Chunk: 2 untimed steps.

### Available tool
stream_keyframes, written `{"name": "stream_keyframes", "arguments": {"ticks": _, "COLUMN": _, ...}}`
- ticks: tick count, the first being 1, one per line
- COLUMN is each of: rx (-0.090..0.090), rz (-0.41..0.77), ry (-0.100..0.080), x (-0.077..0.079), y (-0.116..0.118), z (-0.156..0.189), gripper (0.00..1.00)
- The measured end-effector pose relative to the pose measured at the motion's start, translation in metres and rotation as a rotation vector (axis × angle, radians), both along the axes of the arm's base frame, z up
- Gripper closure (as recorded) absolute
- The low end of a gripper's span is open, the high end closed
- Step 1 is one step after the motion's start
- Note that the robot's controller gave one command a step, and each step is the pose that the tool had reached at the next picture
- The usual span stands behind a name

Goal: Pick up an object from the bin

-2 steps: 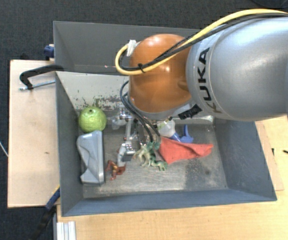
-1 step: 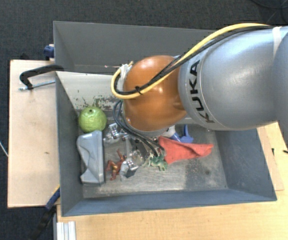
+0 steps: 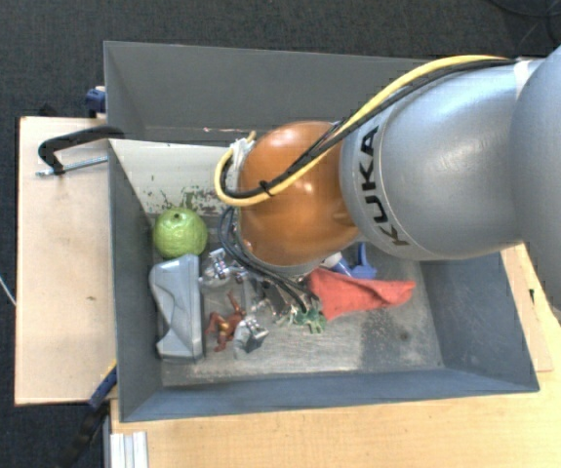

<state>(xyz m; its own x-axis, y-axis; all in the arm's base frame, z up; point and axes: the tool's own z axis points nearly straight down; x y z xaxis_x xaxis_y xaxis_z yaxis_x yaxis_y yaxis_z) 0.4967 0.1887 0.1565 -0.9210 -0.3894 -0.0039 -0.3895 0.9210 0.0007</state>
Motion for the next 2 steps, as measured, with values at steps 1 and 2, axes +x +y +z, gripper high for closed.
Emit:
{"name": "stream_keyframes", "arguments": {"ticks": 1, "rx": 0.022, "rz": -0.017, "ry": -0.063, "x": 0.0213, "y": 0.0078, "z": -0.0326, "gripper": 0.00}}
{"name": "stream_keyframes", "arguments": {"ticks": 2, "rx": 0.028, "rz": -0.016, "ry": -0.078, "x": 0.0252, "y": 0.0089, "z": -0.0294, "gripper": 1.00}}
